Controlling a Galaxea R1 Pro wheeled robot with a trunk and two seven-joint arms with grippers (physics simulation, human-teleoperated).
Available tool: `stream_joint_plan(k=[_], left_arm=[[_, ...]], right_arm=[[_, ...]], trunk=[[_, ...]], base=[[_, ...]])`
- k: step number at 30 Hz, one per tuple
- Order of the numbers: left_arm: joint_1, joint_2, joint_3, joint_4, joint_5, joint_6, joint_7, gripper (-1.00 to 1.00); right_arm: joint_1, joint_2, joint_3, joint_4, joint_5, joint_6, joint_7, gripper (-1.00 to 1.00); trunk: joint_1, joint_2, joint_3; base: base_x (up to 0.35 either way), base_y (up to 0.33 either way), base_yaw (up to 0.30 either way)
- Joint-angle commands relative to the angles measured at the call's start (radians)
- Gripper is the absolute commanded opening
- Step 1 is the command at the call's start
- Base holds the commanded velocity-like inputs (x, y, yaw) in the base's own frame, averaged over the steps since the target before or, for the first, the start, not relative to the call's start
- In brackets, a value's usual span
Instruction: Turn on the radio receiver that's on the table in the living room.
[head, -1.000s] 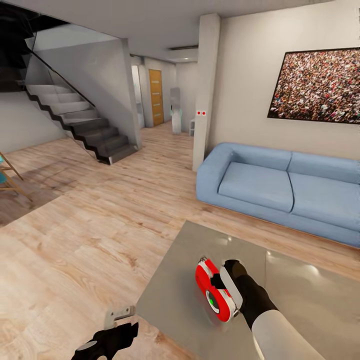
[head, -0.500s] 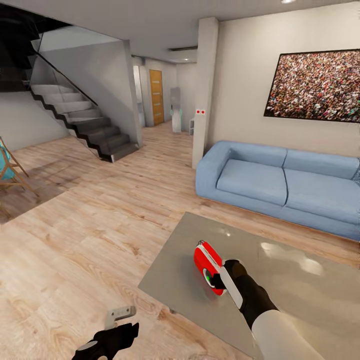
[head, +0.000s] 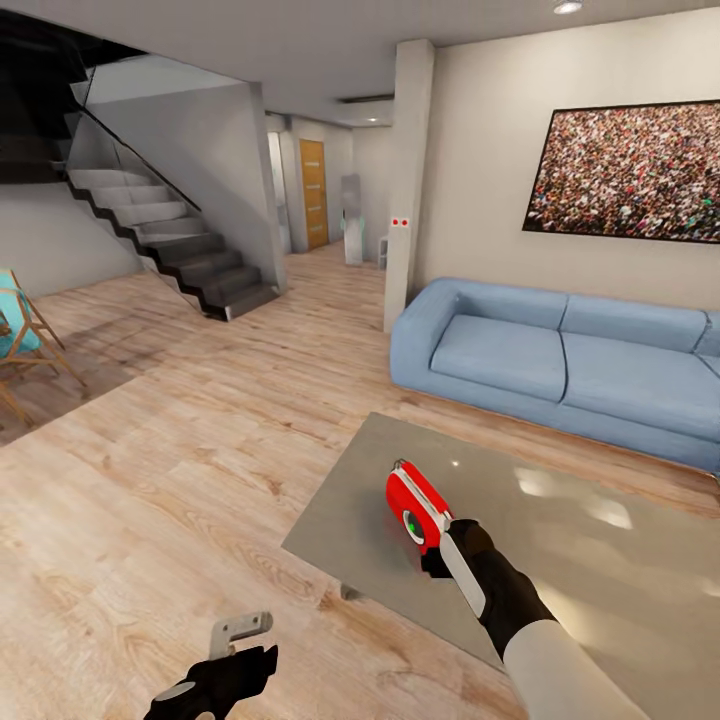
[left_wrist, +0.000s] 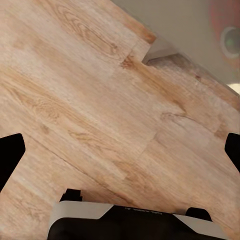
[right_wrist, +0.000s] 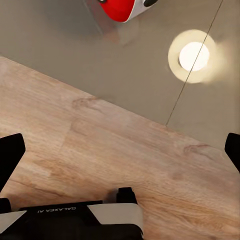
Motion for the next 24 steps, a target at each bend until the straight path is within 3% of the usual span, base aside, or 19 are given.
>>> stream_joint_plan(k=[1, 5, 7, 12, 20, 24], left_arm=[[0.0, 0.0, 0.0, 0.0, 0.0, 0.0, 0.0, 1.0], [0.0, 0.001, -0.001, 0.0, 0.0, 0.002, 0.0, 1.0], [0.0, 0.0, -0.001, 0.0, 0.0, 0.05, -0.001, 1.0], [0.0, -0.002, 0.0, 0.0, 0.0, 0.098, -0.001, 1.0], [0.0, 0.0, 0.004, 0.0, 0.0, 0.104, -0.004, 1.0], [0.0, 0.003, 0.021, 0.0, 0.0, 0.103, -0.006, 1.0]], right_arm=[[0.0, 0.0, 0.0, 0.0, 0.0, 0.0, 0.0, 1.0], [0.0, 0.0, 0.0, 0.002, 0.0, -0.001, 0.001, 1.0], [0.0, 0.0, 0.001, 0.003, 0.0, -0.001, 0.002, 1.0], [0.0, 0.0, 0.001, 0.003, 0.001, -0.002, 0.002, 1.0], [0.0, 0.0, 0.002, 0.002, 0.011, 0.0, -0.004, 1.0], [0.001, -0.003, 0.002, 0.003, 0.107, -0.001, -0.031, 1.0]], trunk=[[0.0, 0.0, 0.0], [0.0, 0.0, 0.0], [0.0, 0.0, 0.0], [0.0, 0.0, 0.0], [0.0, 0.0, 0.0], [0.0, 0.0, 0.0]], base=[[-0.004, 0.0, 0.0], [-0.001, 0.0, 0.0], [0.0, 0.0, 0.0], [0.0, 0.0, 0.0], [0.0, 0.0, 0.0], [0.0, 0.0, 0.0]])
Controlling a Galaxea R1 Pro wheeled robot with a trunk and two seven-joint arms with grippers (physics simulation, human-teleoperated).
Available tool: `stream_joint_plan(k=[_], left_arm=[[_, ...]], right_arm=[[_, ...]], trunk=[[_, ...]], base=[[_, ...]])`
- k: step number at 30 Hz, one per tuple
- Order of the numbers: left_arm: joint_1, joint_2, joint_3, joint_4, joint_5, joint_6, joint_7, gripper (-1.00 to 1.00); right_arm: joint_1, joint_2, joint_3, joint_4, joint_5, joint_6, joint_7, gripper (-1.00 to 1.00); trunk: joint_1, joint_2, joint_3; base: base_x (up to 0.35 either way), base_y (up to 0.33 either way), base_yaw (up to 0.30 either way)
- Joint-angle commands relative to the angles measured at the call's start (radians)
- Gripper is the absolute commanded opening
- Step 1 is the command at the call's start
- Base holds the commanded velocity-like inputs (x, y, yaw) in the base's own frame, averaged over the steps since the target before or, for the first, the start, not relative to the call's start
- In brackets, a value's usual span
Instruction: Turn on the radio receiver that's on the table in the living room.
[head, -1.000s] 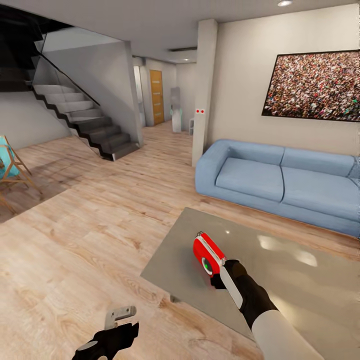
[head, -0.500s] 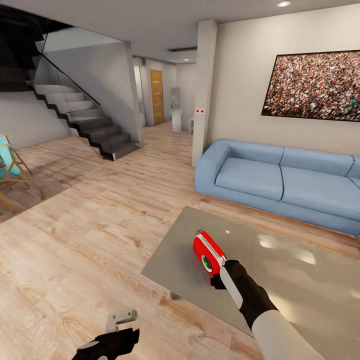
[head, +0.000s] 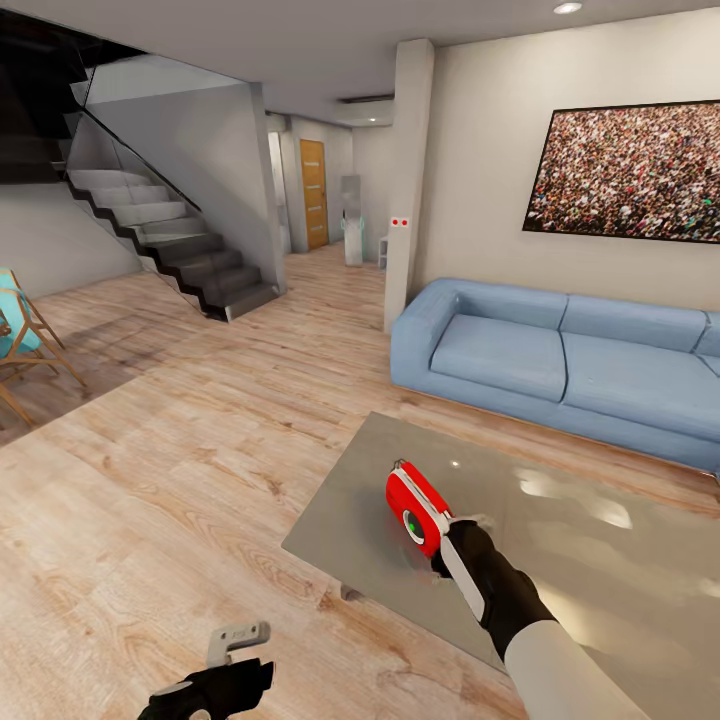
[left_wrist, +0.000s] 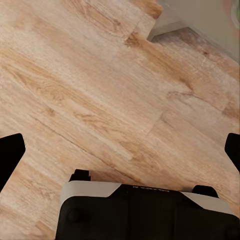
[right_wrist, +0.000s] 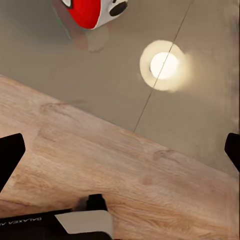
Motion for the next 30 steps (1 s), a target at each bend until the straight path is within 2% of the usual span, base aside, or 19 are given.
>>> stream_joint_plan(k=[1, 3, 8, 12, 18, 26, 30], left_arm=[[0.0, 0.0, 0.004, 0.0, 0.0, 0.0, 0.0, 1.0], [0.0, 0.001, 0.012, 0.0, 0.0, 0.0, 0.0, 1.0], [0.0, 0.0, 0.014, 0.0, 0.0, 0.0, 0.0, 1.0], [0.0, 0.001, 0.015, 0.0, 0.0, 0.0, 0.0, 1.0], [0.0, 0.001, 0.015, 0.0, 0.0, -0.001, 0.0, 1.0], [0.0, 0.001, 0.022, 0.0, -0.001, -0.003, 0.001, 1.0], [0.0, 0.001, 0.022, 0.0, -0.001, -0.003, 0.001, 1.0]], right_arm=[[0.0, -0.001, 0.0, 0.0, 0.011, 0.0, -0.003, 1.0], [0.0, -0.005, -0.001, 0.001, 0.025, 0.0, -0.008, 1.0], [0.001, -0.008, -0.006, 0.003, 0.03, -0.001, -0.012, 1.0], [0.002, -0.01, -0.007, 0.005, 0.03, -0.002, -0.075, 1.0], [0.009, -0.012, -0.008, 0.008, 0.028, -0.001, -0.097, 1.0], [0.035, -0.051, -0.008, 0.008, 0.029, -0.002, -0.099, 1.0], [0.041, -0.058, -0.008, 0.008, 0.03, -0.002, -0.1, 1.0]], trunk=[[0.0, 0.0, 0.0], [0.0, 0.0, 0.0], [0.0, 0.0, 0.0], [0.0, 0.0, 0.0], [0.0, 0.0, 0.0], [0.0, 0.0, 0.0], [0.0, 0.0, 0.0]], base=[[0.0, 0.0, 0.0], [0.0, 0.0, 0.0], [0.0, 0.0, 0.0], [0.0, 0.0, 0.0], [0.0, 0.0, 0.0], [0.0, 0.0, 0.0], [0.0, 0.0, 0.0]])
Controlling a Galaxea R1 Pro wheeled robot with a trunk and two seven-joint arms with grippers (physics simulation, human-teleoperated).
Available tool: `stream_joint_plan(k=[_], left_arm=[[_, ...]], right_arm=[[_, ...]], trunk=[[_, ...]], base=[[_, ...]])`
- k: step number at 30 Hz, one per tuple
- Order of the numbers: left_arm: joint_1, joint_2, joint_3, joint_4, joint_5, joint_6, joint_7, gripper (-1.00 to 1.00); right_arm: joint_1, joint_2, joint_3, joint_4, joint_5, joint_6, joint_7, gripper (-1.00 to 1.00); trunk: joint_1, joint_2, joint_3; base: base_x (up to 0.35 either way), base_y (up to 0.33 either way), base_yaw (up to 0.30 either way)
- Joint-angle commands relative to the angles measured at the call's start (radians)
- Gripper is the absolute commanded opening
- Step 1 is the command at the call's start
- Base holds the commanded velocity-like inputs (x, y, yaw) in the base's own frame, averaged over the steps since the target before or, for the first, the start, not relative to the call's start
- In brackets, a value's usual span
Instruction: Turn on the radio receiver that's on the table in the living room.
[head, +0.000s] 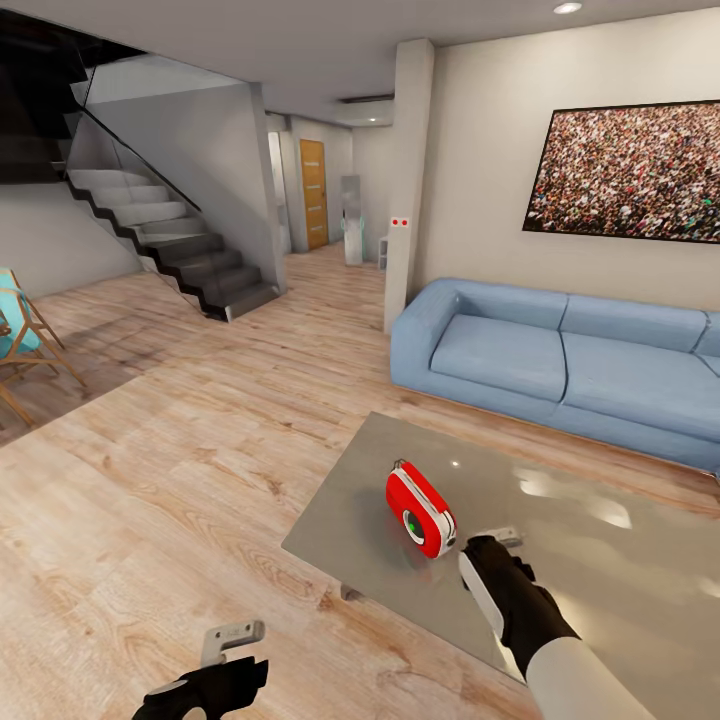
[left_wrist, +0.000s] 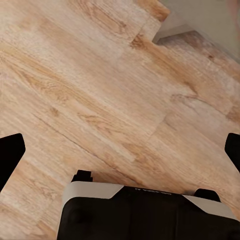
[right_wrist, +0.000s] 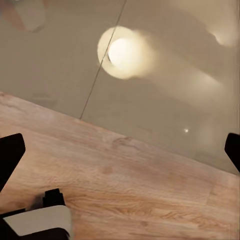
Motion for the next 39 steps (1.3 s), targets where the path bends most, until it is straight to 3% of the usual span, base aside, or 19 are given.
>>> stream_joint_plan(k=[1, 8, 12, 17, 27, 35, 39], left_arm=[[0.0, 0.0, 0.0, 0.0, 0.0, 0.0, 0.0, 1.0], [0.001, 0.002, 0.003, 0.003, -0.003, -0.001, 0.001, 1.0], [0.007, 0.002, 0.03, 0.03, -0.006, -0.005, 0.001, 1.0], [0.014, 0.002, 0.05, 0.098, -0.006, -0.027, -0.001, 1.0], [0.017, 0.003, 0.054, 0.249, -0.008, -0.113, 0.0, 1.0], [0.017, 0.008, 0.054, 0.388, -0.011, -0.238, -0.001, 1.0], [0.017, 0.036, 0.053, 0.413, -0.008, -0.258, -0.001, 1.0]], right_arm=[[0.002, 0.0, 0.0, 0.0, 0.0, 0.0, 0.0, 1.0], [0.048, -0.01, 0.0, -0.003, 0.004, -0.007, -0.003, 1.0], [0.099, -0.058, -0.001, -0.005, 0.004, -0.028, -0.004, 1.0], [0.169, -0.113, -0.001, -0.003, -0.002, -0.123, -0.001, 1.0], [0.317, -0.159, -0.003, 0.003, -0.003, -0.247, -0.003, 1.0], [0.403, -0.164, -0.003, 0.008, -0.003, -0.273, -0.006, 1.0], [0.427, -0.166, -0.004, 0.031, -0.004, -0.345, -0.006, 1.0]], trunk=[[0.0, 0.0, 0.0], [0.0, 0.0, 0.0], [0.0, 0.0, 0.0], [0.0, 0.0, 0.0], [0.0, 0.0, 0.0], [0.0, 0.0, 0.0], [0.0, 0.0, 0.0]], base=[[0.0, 0.0, 0.0], [0.0, 0.0, 0.0], [0.0, 0.0, 0.0], [0.0, 0.0, 0.0], [0.0, 0.0, 0.0], [0.0, 0.0, 0.0], [0.0, 0.0, 0.0]])
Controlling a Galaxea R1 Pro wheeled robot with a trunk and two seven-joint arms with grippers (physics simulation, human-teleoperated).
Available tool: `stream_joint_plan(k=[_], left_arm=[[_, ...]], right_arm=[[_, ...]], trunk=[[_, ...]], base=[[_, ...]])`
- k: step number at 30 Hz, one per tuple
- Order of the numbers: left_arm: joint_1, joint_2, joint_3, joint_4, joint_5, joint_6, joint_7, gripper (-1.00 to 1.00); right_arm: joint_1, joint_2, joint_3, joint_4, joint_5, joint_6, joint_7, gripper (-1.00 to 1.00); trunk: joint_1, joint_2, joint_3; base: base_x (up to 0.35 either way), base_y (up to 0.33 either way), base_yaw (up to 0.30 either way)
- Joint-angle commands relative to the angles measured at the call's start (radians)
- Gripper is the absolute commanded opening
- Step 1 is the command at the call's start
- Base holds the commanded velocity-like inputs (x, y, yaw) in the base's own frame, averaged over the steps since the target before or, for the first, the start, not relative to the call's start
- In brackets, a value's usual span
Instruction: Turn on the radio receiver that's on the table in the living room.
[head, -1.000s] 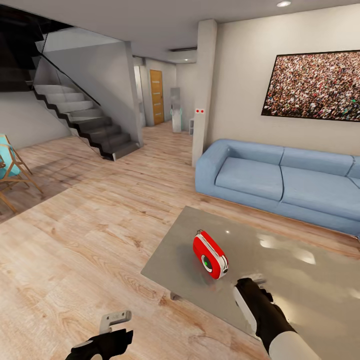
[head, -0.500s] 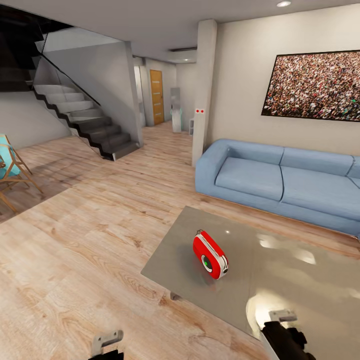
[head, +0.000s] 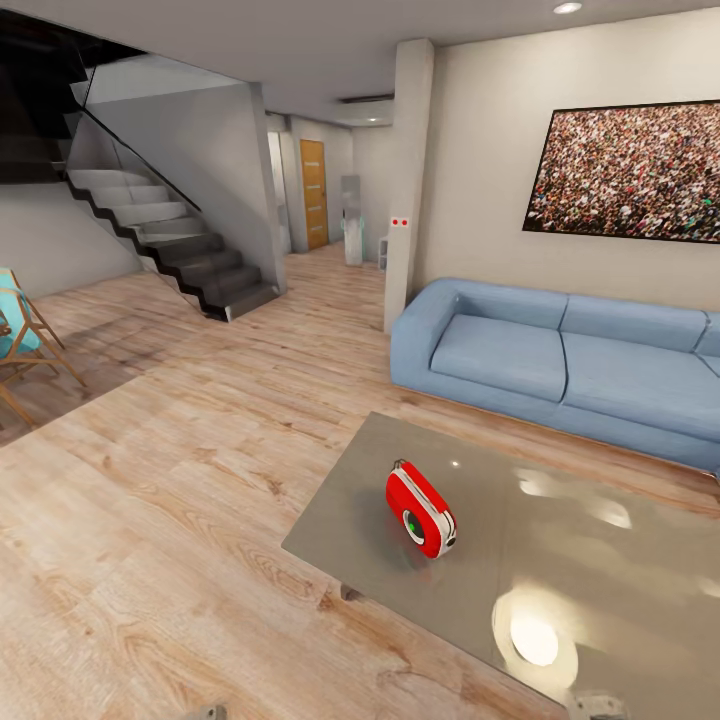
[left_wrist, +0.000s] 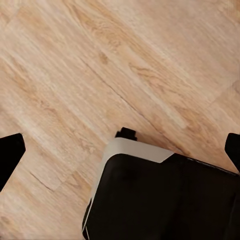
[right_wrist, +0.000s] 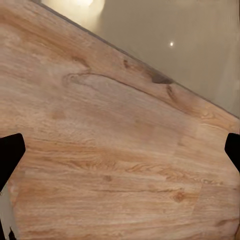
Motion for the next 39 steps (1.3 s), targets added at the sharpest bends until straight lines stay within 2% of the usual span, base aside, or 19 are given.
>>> stream_joint_plan(k=[1, 6, 8, 11, 14, 20, 22, 26, 30, 31, 32, 36, 39], left_arm=[[0.001, 0.005, 0.0, 0.008, 0.001, -0.003, 0.0, 1.0], [0.002, 0.01, 0.0, 0.062, 0.0, -0.008, 0.0, 1.0], [0.005, 0.014, 0.001, 0.088, 0.0, -0.028, 0.0, 1.0], [0.008, 0.032, 0.0, 0.124, 0.001, -0.086, -0.001, 1.0], [0.01, 0.04, 0.0, 0.157, 0.001, -0.109, -0.001, 1.0], [0.016, 0.057, 0.0, 0.252, 0.001, -0.14, -0.013, 1.0], [0.018, 0.066, 0.0, 0.299, 0.001, -0.178, -0.028, 1.0], [0.018, 0.073, 0.0, 0.364, 0.001, -0.213, -0.034, 1.0], [0.018, 0.075, 0.0, 0.488, 0.001, -0.312, -0.051, 1.0], [0.018, 0.076, 0.0, 0.598, 0.001, -0.412, -0.099, 1.0], [0.018, 0.077, 0.001, 0.638, 0.0, -0.445, -0.122, 1.0], [0.018, 0.079, 0.003, 0.749, 0.002, -0.512, -0.18, 1.0], [0.018, 0.079, 0.002, 0.813, 0.001, -0.567, -0.213, 1.0]], right_arm=[[0.003, 0.0, 0.0, 0.024, 0.0, -0.031, 0.0, 1.0], [0.005, -0.003, -0.001, 0.09, 0.0, -0.067, 0.0, 1.0], [0.005, -0.005, -0.001, 0.133, 0.0, -0.094, 0.0, 1.0], [0.005, -0.007, 0.0, 0.217, 0.0, -0.182, 0.001, 1.0], [0.005, -0.008, 0.0, 0.291, 0.0, -0.251, 0.001, 1.0], [0.005, -0.009, 0.001, 0.437, -0.003, -0.317, 0.012, 1.0], [0.005, -0.009, 0.001, 0.514, -0.005, -0.36, 0.016, 1.0], [0.005, -0.008, 0.001, 0.591, -0.006, -0.379, 0.019, 1.0], [0.005, -0.005, 0.001, 0.692, -0.006, -0.431, 0.064, 1.0], [0.005, -0.005, 0.001, 0.767, -0.006, -0.485, 0.147, 1.0], [0.005, -0.005, 0.001, 0.788, -0.006, -0.498, 0.173, 1.0], [0.015, -0.005, 0.001, 0.818, -0.008, -0.521, 0.216, 1.0], [0.037, -0.002, 0.001, 0.825, -0.014, -0.582, 0.225, 1.0]], trunk=[[0.0, 0.0, 0.0], [0.0, 0.0, 0.0], [0.0, 0.0, 0.0], [0.0, 0.0, 0.0], [0.0, 0.0, 0.0], [0.0, 0.0, 0.0], [0.0, 0.0, 0.0], [0.0, 0.0, 0.0], [0.0, 0.0, 0.0], [0.0, 0.0, 0.0], [0.0, 0.0, 0.0], [0.0, 0.0, 0.0], [0.0, 0.0, 0.0]], base=[[0.0, 0.0, 0.0], [0.0, 0.0, 0.0], [0.0, 0.0, 0.0], [0.0, 0.0, 0.0], [0.0, 0.0, 0.0], [0.0, 0.0, 0.0], [0.0, 0.0, 0.0], [0.0, 0.0, 0.0], [0.0, 0.0, 0.0], [0.0, 0.0, 0.0], [0.0, 0.0, 0.0], [0.0, 0.0, 0.0], [0.0, 0.0, 0.0]])
